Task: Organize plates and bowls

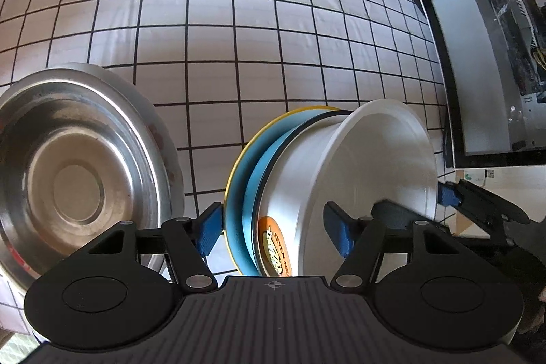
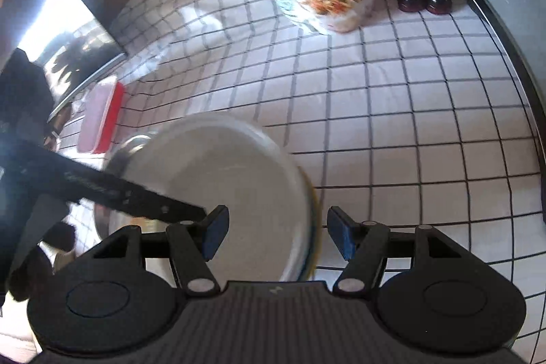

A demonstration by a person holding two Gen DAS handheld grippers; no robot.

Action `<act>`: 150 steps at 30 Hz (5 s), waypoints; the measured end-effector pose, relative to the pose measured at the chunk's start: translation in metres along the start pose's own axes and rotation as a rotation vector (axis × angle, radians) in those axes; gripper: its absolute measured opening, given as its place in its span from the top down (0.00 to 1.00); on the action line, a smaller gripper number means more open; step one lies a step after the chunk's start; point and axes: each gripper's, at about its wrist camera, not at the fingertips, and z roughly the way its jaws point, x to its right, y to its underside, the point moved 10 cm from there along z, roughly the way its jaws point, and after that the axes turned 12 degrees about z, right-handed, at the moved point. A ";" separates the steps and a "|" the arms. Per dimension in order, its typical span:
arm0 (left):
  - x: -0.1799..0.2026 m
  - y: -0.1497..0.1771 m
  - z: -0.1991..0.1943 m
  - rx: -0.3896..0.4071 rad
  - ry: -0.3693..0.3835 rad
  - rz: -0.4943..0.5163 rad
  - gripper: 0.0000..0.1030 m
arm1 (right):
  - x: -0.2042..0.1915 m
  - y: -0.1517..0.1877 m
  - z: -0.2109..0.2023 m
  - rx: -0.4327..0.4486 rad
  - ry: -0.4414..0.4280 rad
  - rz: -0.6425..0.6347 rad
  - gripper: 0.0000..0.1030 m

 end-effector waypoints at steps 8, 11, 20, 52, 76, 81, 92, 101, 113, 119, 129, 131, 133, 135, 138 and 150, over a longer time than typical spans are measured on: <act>-0.001 0.002 -0.010 0.025 0.033 -0.007 0.34 | -0.017 0.002 -0.012 0.026 -0.031 -0.032 0.36; 0.000 0.002 -0.015 0.034 0.026 -0.001 0.35 | -0.018 -0.002 -0.017 0.044 -0.032 -0.033 0.36; 0.005 0.009 -0.052 0.099 0.027 0.066 0.44 | 0.000 -0.020 -0.016 0.076 0.051 0.010 0.36; -0.019 0.013 -0.036 0.129 0.007 0.014 0.75 | 0.000 -0.003 0.008 0.000 0.066 0.001 0.45; -0.021 0.012 -0.004 0.100 0.162 0.005 0.54 | 0.010 0.013 0.023 -0.122 0.199 0.046 0.45; -0.010 0.009 -0.001 0.094 0.163 0.027 0.30 | 0.016 0.016 0.039 -0.146 0.148 0.104 0.45; 0.006 0.009 0.021 -0.007 0.024 0.052 0.25 | 0.020 0.019 0.052 -0.147 -0.018 0.165 0.45; 0.007 0.005 0.026 -0.044 -0.020 0.050 0.25 | 0.024 0.023 0.055 -0.176 -0.092 0.227 0.45; 0.007 0.006 0.026 -0.031 -0.048 0.026 0.26 | 0.027 0.031 0.057 -0.218 -0.097 0.305 0.50; 0.005 0.007 0.023 -0.027 -0.036 0.002 0.26 | 0.028 0.031 0.056 -0.236 -0.076 0.323 0.50; 0.007 0.005 0.013 -0.001 -0.024 0.000 0.26 | 0.018 0.026 0.050 -0.227 -0.062 0.301 0.50; 0.007 0.004 0.011 0.002 -0.021 0.001 0.26 | 0.015 0.023 0.048 -0.214 -0.063 0.281 0.50; 0.007 0.005 0.010 0.003 -0.017 -0.003 0.26 | 0.015 0.022 0.047 -0.211 -0.057 0.276 0.50; 0.007 0.006 0.009 0.003 -0.014 -0.003 0.26 | 0.014 0.022 0.046 -0.212 -0.055 0.267 0.50; 0.008 0.008 0.007 0.004 -0.014 -0.001 0.26 | 0.012 0.021 0.044 -0.207 -0.047 0.253 0.50; 0.010 0.002 -0.027 0.049 -0.008 0.021 0.26 | -0.012 0.007 0.023 -0.169 -0.022 0.199 0.50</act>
